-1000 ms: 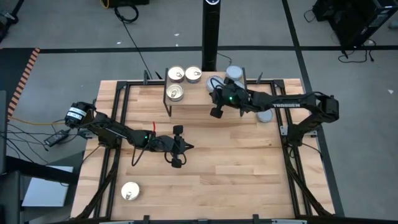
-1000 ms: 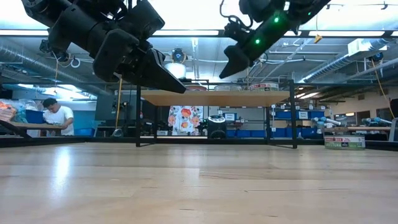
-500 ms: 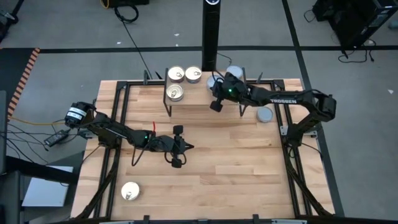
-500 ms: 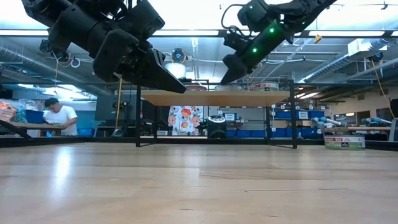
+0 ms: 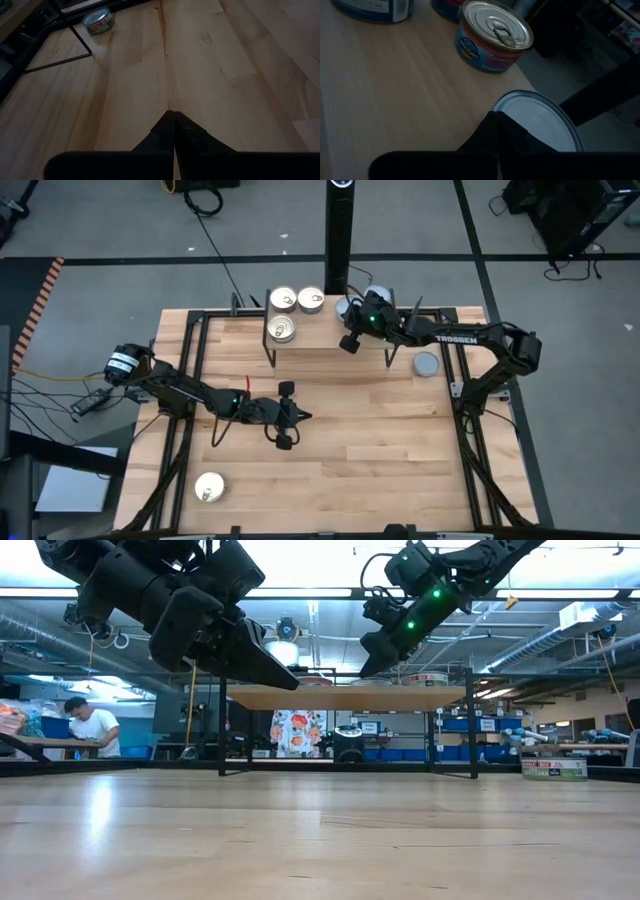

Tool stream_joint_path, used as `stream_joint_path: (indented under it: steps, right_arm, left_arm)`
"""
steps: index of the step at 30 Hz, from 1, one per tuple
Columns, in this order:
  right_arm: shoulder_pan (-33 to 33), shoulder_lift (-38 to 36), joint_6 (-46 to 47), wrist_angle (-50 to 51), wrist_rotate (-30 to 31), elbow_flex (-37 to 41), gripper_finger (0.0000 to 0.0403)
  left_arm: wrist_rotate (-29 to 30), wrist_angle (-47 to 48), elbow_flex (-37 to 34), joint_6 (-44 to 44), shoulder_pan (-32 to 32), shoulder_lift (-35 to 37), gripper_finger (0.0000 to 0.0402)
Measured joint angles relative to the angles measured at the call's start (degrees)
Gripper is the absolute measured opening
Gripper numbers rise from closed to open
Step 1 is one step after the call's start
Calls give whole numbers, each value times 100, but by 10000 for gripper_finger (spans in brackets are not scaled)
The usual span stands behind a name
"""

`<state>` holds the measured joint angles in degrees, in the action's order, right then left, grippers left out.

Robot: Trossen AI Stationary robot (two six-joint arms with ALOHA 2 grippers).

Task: Stack canned seafood by type on shelf
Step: Put the left green tuna can on the shelf

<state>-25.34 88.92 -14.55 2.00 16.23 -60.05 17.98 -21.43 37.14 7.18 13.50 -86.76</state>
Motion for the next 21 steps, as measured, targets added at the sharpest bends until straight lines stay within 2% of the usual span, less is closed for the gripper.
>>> stream_joint_path:
  steps: [10,13,17,21]
  right_arm:
    - [150,-363,-633,182,13,0,4]
    - [175,-442,-720,619,-59,-24,4]
    - [105,-308,-688,1840,-322,-452,4]
    - [83,-142,-755,2271,-345,-882,4]
  left_arm:
    - [6,-2,1,13,0,0,6]
    - [7,-4,1,17,0,0,6]
    - [9,-59,1,20,0,0,6]
    - [8,-141,1,51,0,0,6]
